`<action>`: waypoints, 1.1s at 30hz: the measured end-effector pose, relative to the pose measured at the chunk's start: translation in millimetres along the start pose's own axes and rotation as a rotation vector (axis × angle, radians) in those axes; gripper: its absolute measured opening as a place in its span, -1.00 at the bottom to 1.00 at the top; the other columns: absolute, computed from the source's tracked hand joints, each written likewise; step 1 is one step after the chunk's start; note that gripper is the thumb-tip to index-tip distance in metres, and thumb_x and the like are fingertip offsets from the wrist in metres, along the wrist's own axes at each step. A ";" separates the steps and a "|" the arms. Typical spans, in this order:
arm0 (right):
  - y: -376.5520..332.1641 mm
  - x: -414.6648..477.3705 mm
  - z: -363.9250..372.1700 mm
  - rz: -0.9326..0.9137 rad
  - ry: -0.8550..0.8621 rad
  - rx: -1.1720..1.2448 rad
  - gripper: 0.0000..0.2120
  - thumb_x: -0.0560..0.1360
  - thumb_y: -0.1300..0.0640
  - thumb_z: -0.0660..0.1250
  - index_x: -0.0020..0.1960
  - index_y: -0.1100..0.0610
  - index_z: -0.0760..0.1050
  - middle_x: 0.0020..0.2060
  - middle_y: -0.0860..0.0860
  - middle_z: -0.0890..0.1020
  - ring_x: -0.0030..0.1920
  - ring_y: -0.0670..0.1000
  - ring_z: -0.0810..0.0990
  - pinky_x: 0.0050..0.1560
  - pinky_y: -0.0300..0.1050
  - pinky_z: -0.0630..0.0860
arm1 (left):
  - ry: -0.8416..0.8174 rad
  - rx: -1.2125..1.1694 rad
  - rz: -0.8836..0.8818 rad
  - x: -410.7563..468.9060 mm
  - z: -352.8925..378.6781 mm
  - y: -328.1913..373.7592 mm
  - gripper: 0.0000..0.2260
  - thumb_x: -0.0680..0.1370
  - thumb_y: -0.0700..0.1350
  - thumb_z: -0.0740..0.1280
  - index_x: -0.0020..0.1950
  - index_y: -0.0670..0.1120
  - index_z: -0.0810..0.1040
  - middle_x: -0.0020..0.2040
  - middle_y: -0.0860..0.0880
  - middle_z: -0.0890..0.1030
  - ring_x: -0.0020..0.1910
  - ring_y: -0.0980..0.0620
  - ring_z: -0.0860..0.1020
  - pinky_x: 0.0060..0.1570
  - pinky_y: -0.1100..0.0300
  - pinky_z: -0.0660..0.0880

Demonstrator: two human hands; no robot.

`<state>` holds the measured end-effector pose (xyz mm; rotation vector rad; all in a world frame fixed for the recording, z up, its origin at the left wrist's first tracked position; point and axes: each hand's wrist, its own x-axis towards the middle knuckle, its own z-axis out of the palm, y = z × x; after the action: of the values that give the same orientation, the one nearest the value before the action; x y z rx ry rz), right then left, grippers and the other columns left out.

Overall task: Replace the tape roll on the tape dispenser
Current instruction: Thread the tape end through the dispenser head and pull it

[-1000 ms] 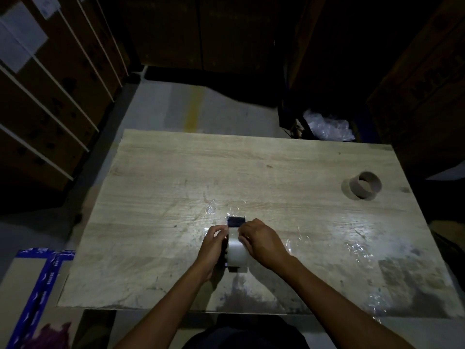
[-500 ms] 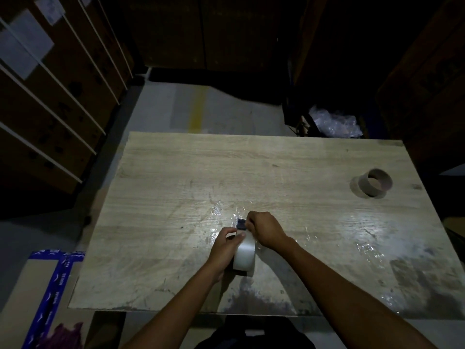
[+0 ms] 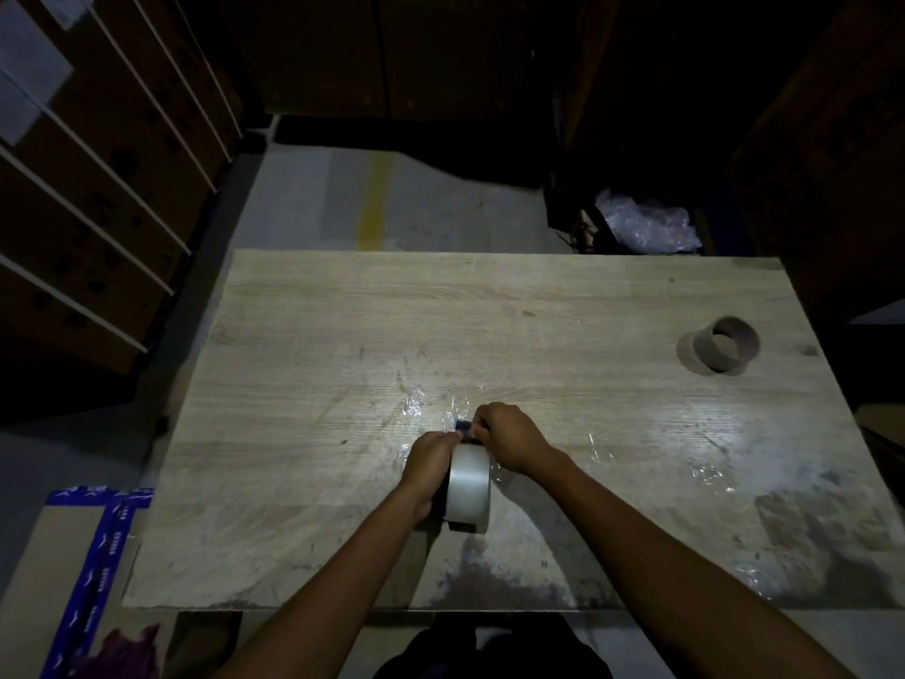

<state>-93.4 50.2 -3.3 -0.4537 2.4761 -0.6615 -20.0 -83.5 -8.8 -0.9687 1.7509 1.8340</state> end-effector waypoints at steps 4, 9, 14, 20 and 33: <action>3.7 -1.8 1.5 -0.008 -0.001 0.011 -0.83 0.57 0.15 0.27 -0.10 0.23 0.55 -0.07 0.20 0.61 -0.07 0.18 0.57 -0.19 -0.11 0.27 | -0.034 0.018 -0.045 0.0 1.9 8.8 -0.85 0.49 -0.08 0.33 -0.23 -0.10 0.59 -0.36 -0.04 0.59 -0.42 0.03 0.53 -0.41 0.25 0.36; 3.3 1.6 7.3 0.011 -0.069 0.001 -0.77 0.61 0.11 0.22 0.00 0.27 0.54 0.00 0.23 0.59 -0.01 0.23 0.58 -0.04 0.00 0.42 | -0.027 0.130 -0.066 8.5 4.1 12.4 -0.78 0.41 -0.03 0.33 -0.18 -0.18 0.65 -0.26 -0.16 0.65 -0.31 -0.07 0.58 -0.29 0.10 0.40; 2.6 0.6 8.2 0.054 -0.043 0.060 -0.77 0.59 0.13 0.27 -0.01 0.32 0.56 -0.01 0.23 0.60 -0.01 0.19 0.57 -0.15 -0.09 0.33 | 0.017 0.184 -0.072 22.7 7.0 2.2 -0.67 0.35 0.07 0.38 -0.04 -0.15 0.66 -0.09 -0.18 0.72 -0.24 -0.06 0.67 -0.37 0.17 0.45; 3.8 -3.4 9.1 0.139 -0.016 0.268 -0.82 0.57 0.19 0.27 -0.08 0.28 0.58 -0.13 0.09 0.56 -0.11 0.04 0.52 -0.25 -0.16 0.30 | 0.019 0.082 -0.057 4.6 9.3 14.2 -0.68 0.40 0.04 0.25 0.00 -0.08 0.65 -0.12 -0.13 0.70 -0.23 -0.11 0.65 -0.34 0.15 0.48; -5.9 -31.6 0.4 0.138 0.021 0.386 -0.84 0.60 0.17 0.21 -0.05 0.22 0.53 -0.04 0.14 0.64 -0.03 0.12 0.58 -0.01 -0.01 0.48 | 0.037 -0.205 -0.103 -6.3 6.7 13.8 -0.57 0.46 0.14 0.23 -0.09 -0.20 0.66 -0.18 -0.24 0.67 -0.14 -0.24 0.61 -0.11 -0.01 0.53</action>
<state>-66.8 59.1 12.4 -0.1271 2.2963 -1.0593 -27.1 -77.5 5.0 -1.1555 1.5245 1.9681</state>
